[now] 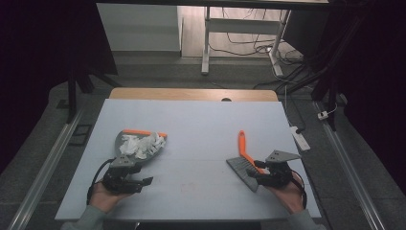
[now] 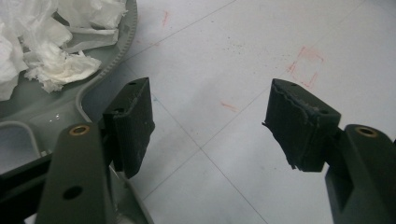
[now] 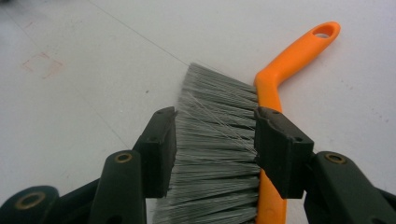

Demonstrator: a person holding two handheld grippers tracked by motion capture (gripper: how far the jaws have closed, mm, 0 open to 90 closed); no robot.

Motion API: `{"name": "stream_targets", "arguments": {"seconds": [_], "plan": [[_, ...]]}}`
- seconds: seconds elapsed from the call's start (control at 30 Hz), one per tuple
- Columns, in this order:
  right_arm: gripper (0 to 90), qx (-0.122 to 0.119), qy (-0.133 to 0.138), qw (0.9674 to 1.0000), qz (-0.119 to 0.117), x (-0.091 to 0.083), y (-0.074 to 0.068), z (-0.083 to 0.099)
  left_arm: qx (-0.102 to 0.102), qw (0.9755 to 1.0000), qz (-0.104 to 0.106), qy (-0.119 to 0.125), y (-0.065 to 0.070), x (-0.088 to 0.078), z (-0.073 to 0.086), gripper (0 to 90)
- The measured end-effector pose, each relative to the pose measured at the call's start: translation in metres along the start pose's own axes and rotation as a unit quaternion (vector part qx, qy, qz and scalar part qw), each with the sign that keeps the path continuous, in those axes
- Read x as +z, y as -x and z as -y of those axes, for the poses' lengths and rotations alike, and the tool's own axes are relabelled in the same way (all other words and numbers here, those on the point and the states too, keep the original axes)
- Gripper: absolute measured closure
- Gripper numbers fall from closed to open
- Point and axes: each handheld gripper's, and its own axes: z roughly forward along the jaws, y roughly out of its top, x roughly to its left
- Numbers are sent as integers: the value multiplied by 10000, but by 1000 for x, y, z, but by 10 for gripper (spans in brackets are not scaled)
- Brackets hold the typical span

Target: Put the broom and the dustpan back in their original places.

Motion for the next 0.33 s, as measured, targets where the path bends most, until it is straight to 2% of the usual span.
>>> {"name": "stream_targets", "arguments": {"seconds": [0.33], "plan": [[486,10,75,10000,-17,-2,1,0,-64,9999,27,73,-1,-2,0,326]]}}
